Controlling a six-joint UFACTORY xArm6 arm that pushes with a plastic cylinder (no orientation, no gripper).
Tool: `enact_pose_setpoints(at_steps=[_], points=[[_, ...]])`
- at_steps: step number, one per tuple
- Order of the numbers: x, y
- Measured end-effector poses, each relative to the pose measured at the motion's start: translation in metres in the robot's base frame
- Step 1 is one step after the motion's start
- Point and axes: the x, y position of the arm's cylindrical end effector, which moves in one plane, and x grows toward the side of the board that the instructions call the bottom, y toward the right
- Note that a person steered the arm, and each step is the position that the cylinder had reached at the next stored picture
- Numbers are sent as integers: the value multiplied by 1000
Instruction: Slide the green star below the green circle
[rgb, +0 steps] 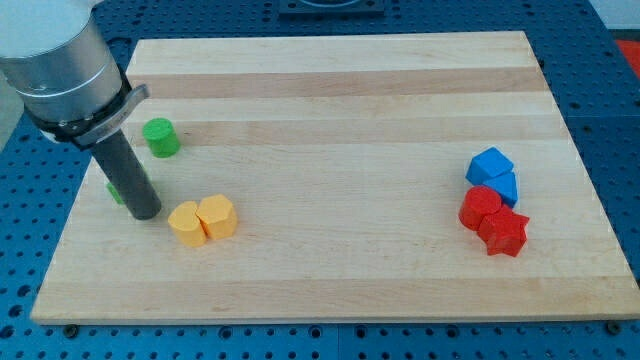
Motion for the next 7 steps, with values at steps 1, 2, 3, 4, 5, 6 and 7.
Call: enact_pose_setpoints(at_steps=[1,2,3,4,5,6,7], points=[[-24,0],[-16,-7],[3,-16],[33,-20],[35,-23],[-3,-39],[-8,-39]])
